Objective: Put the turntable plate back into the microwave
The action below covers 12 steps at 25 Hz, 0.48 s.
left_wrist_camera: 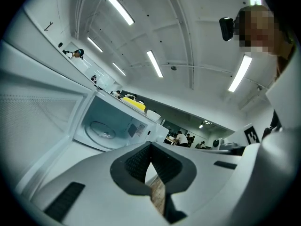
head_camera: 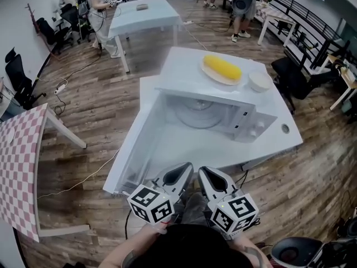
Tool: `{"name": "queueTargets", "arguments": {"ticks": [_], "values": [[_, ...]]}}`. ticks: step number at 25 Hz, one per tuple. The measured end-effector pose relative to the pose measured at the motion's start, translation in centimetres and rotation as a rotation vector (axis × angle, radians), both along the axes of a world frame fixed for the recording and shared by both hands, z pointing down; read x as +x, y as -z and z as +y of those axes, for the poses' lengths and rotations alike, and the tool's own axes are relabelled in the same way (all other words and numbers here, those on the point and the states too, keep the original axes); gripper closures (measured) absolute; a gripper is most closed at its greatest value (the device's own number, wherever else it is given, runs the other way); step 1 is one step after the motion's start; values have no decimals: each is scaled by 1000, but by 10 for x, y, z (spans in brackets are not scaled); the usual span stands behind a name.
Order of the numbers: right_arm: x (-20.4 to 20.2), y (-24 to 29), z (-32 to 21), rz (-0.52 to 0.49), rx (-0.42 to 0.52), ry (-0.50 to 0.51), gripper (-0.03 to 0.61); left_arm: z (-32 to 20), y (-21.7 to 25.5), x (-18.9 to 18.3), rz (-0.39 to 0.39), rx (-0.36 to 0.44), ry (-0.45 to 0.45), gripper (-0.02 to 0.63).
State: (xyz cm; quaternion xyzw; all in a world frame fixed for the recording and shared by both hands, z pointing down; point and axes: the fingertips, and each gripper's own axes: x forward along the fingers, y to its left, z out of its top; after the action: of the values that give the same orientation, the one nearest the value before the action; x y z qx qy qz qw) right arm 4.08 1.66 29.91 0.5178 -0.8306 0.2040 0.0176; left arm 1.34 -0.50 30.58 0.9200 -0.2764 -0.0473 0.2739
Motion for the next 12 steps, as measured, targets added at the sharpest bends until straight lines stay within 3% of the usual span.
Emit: {"name": "queueTargets", "arguments": {"ticks": [7,12], "values": [[-2,9,8,-7,10,29,540,7,3,3,-25,35,-17,601],[-5,2,13,4,-7,55,545,10,-6,2,-39,13,-21,601]]}}
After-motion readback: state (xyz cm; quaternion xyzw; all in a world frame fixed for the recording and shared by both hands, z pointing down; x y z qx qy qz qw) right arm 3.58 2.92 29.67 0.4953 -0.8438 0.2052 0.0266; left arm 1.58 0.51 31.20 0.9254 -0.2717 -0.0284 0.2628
